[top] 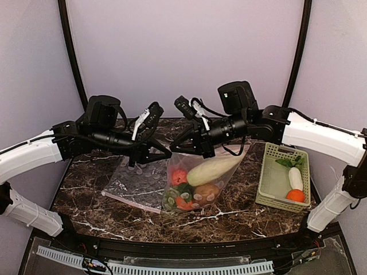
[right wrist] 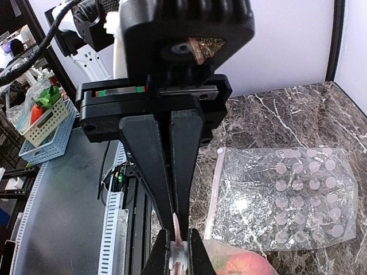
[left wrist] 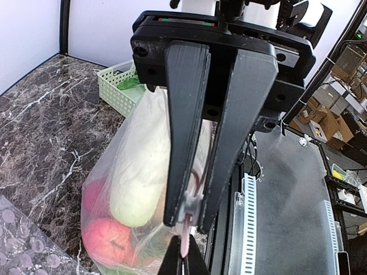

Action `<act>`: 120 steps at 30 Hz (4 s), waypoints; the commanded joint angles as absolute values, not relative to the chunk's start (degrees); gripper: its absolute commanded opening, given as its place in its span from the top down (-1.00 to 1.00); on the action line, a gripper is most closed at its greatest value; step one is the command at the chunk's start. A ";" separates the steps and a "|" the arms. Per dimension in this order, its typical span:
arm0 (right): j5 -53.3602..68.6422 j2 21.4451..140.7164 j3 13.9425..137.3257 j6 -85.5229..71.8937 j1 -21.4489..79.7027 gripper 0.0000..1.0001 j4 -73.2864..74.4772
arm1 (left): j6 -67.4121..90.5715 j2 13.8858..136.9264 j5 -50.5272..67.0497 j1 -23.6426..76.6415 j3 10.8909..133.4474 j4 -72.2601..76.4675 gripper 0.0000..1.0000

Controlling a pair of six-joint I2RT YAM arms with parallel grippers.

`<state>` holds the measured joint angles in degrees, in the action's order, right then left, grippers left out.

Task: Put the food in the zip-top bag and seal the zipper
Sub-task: Pass from the left arm to the right, then pass from the right arm to the left

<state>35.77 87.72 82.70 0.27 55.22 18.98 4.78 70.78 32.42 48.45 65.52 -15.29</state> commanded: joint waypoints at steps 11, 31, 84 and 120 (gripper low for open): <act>27.40 82.74 80.10 -0.75 54.71 1.00 21.64 | 4.53 66.86 25.79 47.51 65.50 -18.50 0.99; 25.49 79.87 78.07 -0.55 52.43 1.00 24.61 | 3.59 65.68 24.90 46.76 66.88 -21.28 0.99; 35.81 81.78 81.22 -2.38 52.68 1.00 25.31 | 10.33 79.50 43.37 47.29 74.08 -9.42 0.00; 29.16 78.57 79.69 -1.33 52.37 1.00 29.63 | 7.65 73.14 36.38 47.92 71.10 -10.02 0.99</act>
<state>32.18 81.67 80.44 -1.89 53.15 25.71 9.39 77.23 38.61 48.51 71.83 -9.89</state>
